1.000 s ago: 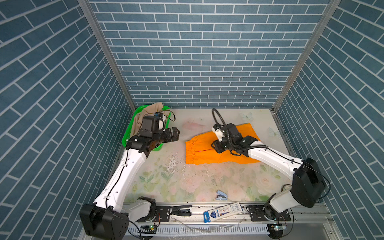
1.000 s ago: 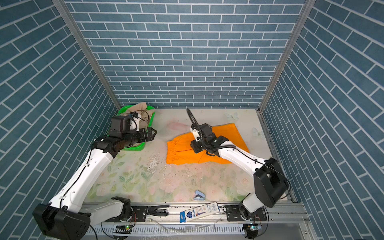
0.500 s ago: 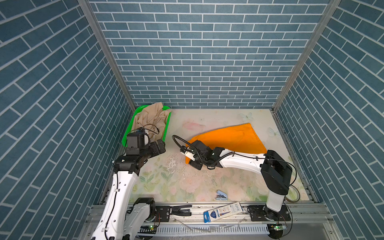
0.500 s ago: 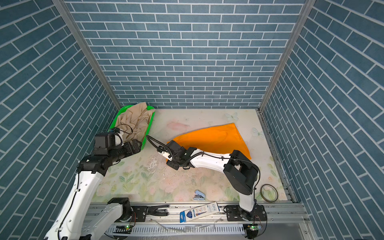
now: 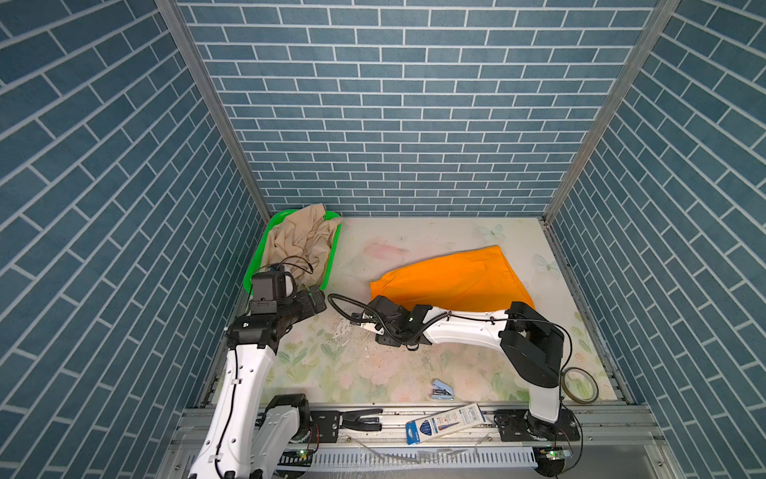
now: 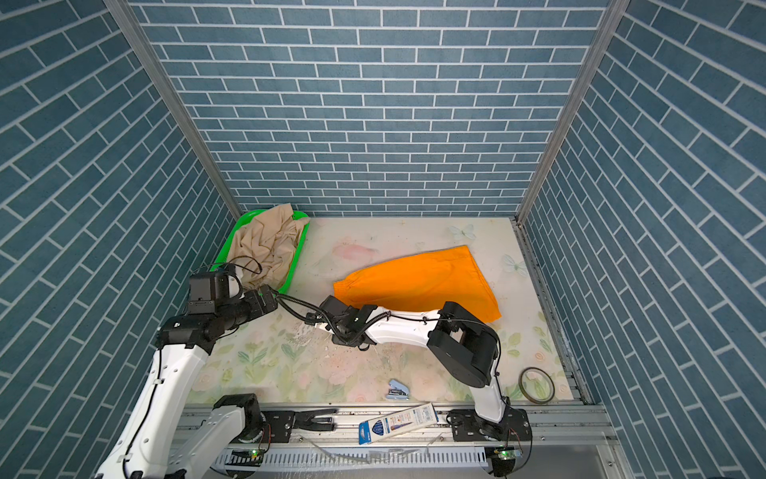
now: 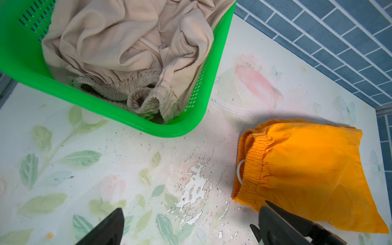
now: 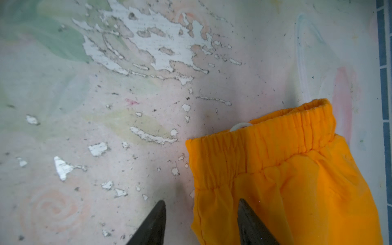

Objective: Fold and stack the shorts

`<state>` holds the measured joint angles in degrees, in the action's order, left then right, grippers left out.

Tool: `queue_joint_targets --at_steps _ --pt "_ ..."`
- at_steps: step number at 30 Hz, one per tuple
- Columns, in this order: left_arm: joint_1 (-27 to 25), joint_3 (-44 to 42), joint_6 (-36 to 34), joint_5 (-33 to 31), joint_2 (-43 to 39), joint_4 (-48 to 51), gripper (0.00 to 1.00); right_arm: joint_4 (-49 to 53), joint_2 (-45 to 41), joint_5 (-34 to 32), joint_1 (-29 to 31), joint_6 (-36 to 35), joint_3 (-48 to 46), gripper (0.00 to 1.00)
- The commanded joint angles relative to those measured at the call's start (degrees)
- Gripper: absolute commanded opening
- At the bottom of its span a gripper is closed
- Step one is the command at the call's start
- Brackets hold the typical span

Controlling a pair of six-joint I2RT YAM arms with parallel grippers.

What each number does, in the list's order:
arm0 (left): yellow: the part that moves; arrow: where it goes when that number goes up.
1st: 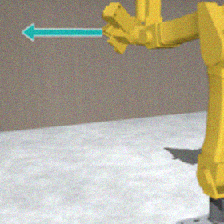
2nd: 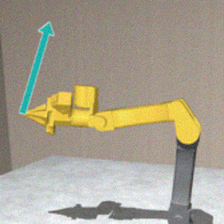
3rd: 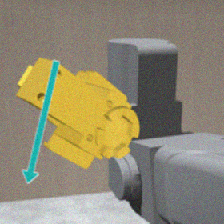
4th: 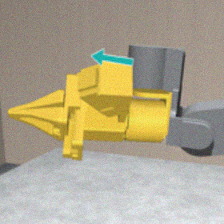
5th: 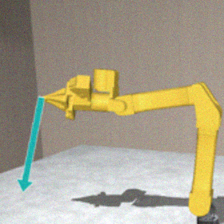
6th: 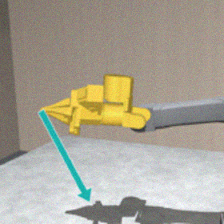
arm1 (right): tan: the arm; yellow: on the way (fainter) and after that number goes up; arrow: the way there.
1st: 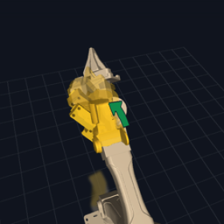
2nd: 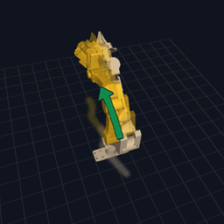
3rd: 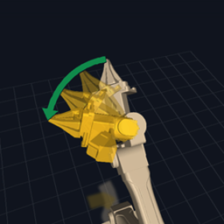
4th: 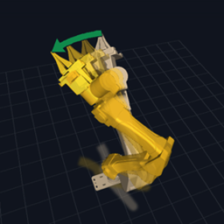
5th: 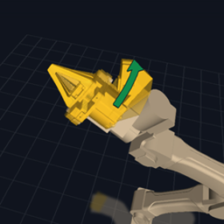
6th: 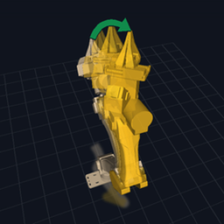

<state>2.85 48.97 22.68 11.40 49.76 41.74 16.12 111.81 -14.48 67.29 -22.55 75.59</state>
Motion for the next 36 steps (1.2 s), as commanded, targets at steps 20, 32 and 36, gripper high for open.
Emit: queue_joint_targets --at_steps 20,32,36 --pt "1.28 -2.58 0.46 7.07 4.38 -1.97 1.0 -11.07 7.15 -8.21 -0.4 -3.1 -1.25 0.08" --pt "0.0 -11.46 8.25 21.42 9.05 -16.82 1.0 -25.35 -4.38 9.4 -4.31 10.79 -13.83 0.0" --pt "-4.51 -14.69 12.36 22.91 10.77 -26.94 1.0 -29.83 -6.78 12.22 -5.25 14.11 -17.41 0.0"
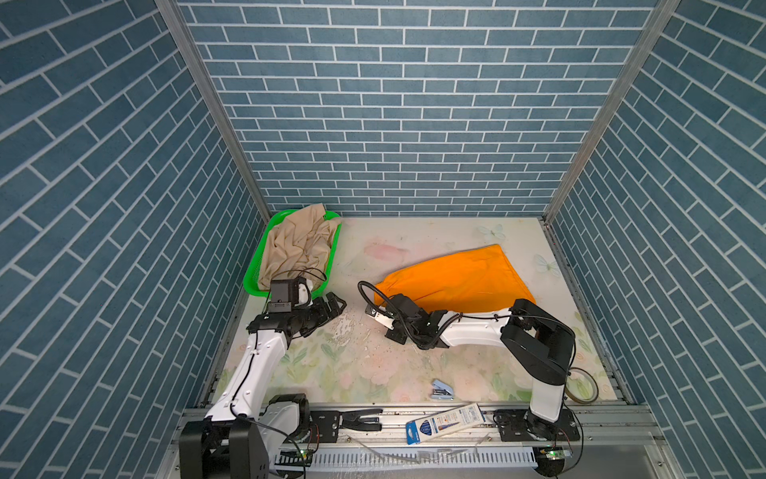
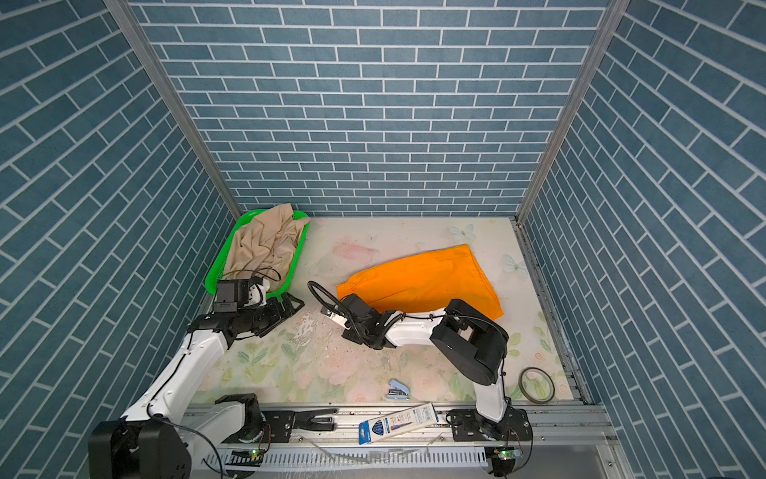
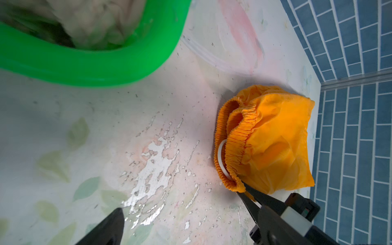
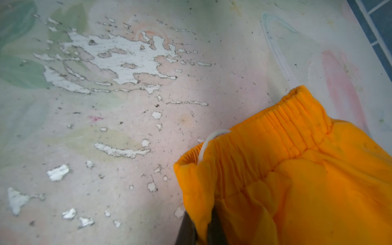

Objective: Fold and stack the shorts

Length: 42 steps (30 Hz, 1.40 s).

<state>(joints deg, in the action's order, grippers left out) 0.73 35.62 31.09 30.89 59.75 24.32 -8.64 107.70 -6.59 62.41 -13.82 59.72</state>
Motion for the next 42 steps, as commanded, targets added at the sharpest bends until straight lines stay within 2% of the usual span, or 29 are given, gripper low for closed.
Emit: queue_joint_targets --at_steps 1,5,11,17,24,27,30,32,34,35,36,37,40,42 --pt "-3.72 -1.95 4.99 3.71 1.89 -12.26 1.0 -5.87 -3.29 4.8 -0.47 6.0 -2.15 0.0" --pt "-6.53 -3.86 8.8 6.42 7.95 -22.42 1.0 -8.43 -5.24 6.43 -0.55 7.79 -4.38 0.0" --pt "-10.95 -4.21 11.39 6.41 15.85 -32.19 1.0 -9.95 -5.79 6.68 -0.56 8.93 -5.2 0.0" --pt "-13.6 -3.45 13.57 6.55 22.42 -37.53 1.0 -11.68 -6.09 6.85 -0.57 9.61 -5.25 0.0" --pt "-16.99 -1.05 13.1 5.5 26.82 -39.4 0.99 -13.54 -6.27 6.91 -0.45 9.78 -4.97 0.0" --pt "-18.17 0.48 12.06 5.67 28.5 -38.99 0.85 -13.94 -6.36 8.06 -0.32 10.15 -4.88 0.0" --pt "-18.74 2.31 10.44 5.64 29.29 -36.15 0.65 -13.94 -6.25 8.87 -0.37 10.39 -5.01 0.0" --pt "-19.09 3.5 8.67 4.96 29.21 -33.18 0.46 -14.06 -6.36 8.71 -0.35 10.48 -5.27 0.0" --pt "-19.33 4.2 6.91 4.29 28.44 -29.35 0.22 -14.08 -6.77 8.15 -0.28 10.86 -5.69 0.0" --pt "-19.35 5.23 6.25 4.03 28.06 -27.6 0.13 -14.19 -7.15 7.99 -0.28 11.32 -6.14 0.03" --pt "-19.44 6.36 5.52 3.6 27.28 -25.21 0.04 -14.52 -8.17 7.67 -0.3 11.77 -7.16 0.18" --pt "-19.52 7.33 4.66 3.33 26.62 -23.08 0.0 -14.64 -9.65 7.34 -0.41 12.69 -8.55 0.34" --pt "-19.71 11.2 1.04 2.48 25.0 -14.55 0.0 -12.26 -16.91 5.57 -0.58 15.33 -12.59 0.41" --pt "-19.72 14.35 -2.01 1.71 24.49 -7.45 0.0 -8.72 -23.1 4.22 -1.87 17.45 -15.08 0.43"
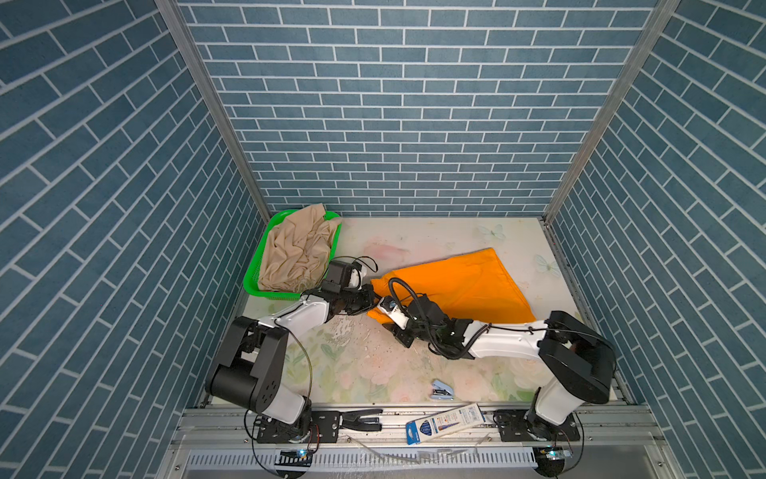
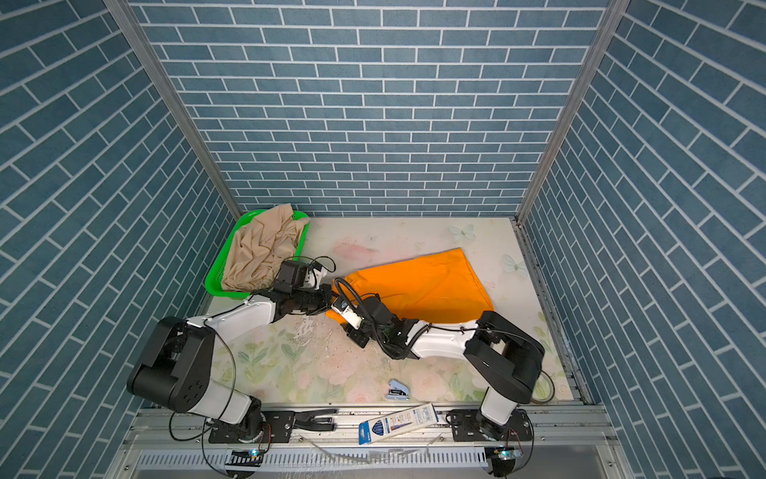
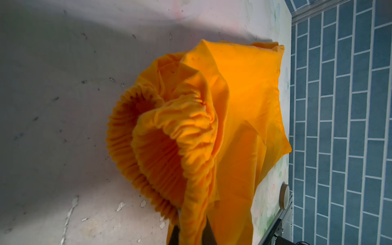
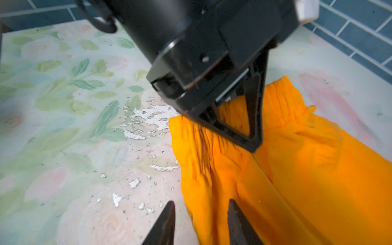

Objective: Fold and stack the shorts

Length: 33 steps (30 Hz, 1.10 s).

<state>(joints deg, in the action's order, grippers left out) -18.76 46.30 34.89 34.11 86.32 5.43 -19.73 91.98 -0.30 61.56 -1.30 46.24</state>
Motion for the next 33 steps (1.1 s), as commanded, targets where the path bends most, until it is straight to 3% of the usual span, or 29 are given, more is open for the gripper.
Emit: queue_joint_targets --at_steps 1,5,9,12,18,22,26,33 --pt "-0.29 5.56 -7.21 -2.12 -2.36 15.01 0.0 4.57 -10.81 -1.69 -2.43 6.34 -2.65 0.44" --pt "-0.31 11.34 -10.4 -2.73 -3.81 25.04 0.0 14.94 -20.32 2.38 -11.09 11.64 -4.29 0.38" --pt "-0.4 17.47 -13.5 -4.04 -4.82 34.3 0.0 20.43 -20.92 6.79 -19.1 11.84 -4.8 0.15" --pt "-0.4 22.05 -16.41 -5.45 -4.28 40.63 0.0 20.69 -15.71 10.1 -20.2 10.03 -3.4 0.0" --pt "-0.4 28.96 -20.32 -8.18 -2.46 46.76 0.0 13.14 -0.73 23.32 -20.02 11.07 -0.14 0.0" --pt "-0.4 32.23 -21.62 -8.0 0.28 47.84 0.0 9.93 9.03 28.77 -17.13 13.05 3.51 0.0" --pt "-0.4 35.68 -22.71 -8.52 2.81 49.69 0.0 8.15 10.91 29.01 -15.07 15.18 4.19 0.0" --pt "-0.4 40.02 -24.95 -10.83 4.54 53.99 0.0 9.5 4.73 19.93 -18.38 15.54 4.16 0.0"
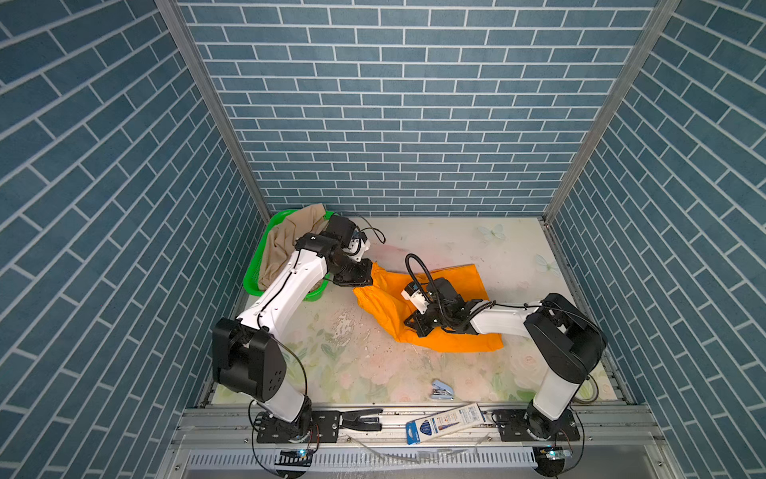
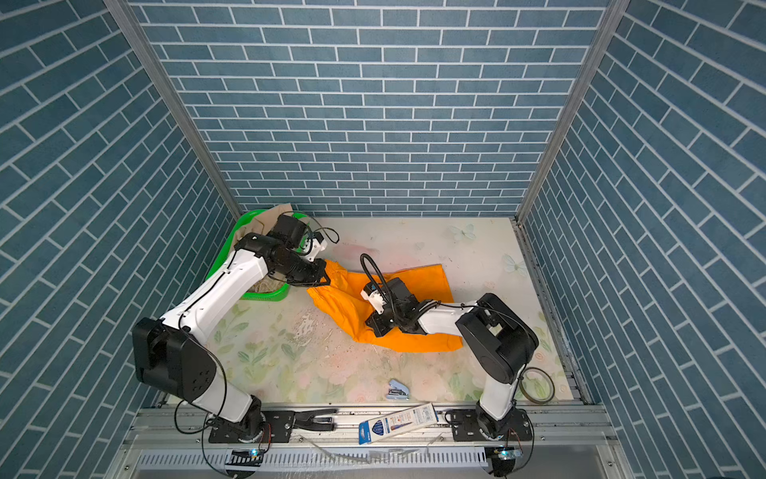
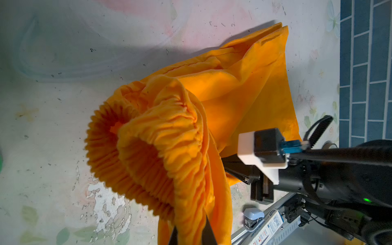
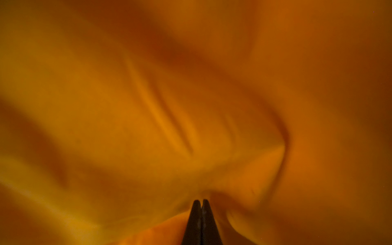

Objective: Fold and stack the shorts
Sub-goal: 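Grasp the folded shorts' edge with the right gripper near the left gripper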

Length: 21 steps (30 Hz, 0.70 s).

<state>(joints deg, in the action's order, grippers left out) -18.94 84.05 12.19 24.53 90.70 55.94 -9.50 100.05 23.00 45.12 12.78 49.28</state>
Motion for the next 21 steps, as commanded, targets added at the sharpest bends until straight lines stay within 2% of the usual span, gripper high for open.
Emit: queue_joint_targets --at_steps 1,5,14,21 --pt "-0.22 2.72 -2.66 -1.46 0.42 4.01 0.0 -0.78 -3.38 -3.68 -2.67 1.17 1.65 0.0" --pt "-0.22 3.37 -3.14 -1.64 0.89 4.44 0.0 -0.87 -0.16 -4.9 -4.53 -0.03 5.99 0.0" --pt "-0.22 4.28 -4.01 -2.2 1.3 5.45 0.0 -5.44 12.88 -5.71 -7.39 1.0 17.56 0.0" --pt "-0.31 4.77 -4.85 -1.44 2.4 5.79 0.0 -6.99 24.98 -0.99 -8.4 4.11 27.31 0.0"
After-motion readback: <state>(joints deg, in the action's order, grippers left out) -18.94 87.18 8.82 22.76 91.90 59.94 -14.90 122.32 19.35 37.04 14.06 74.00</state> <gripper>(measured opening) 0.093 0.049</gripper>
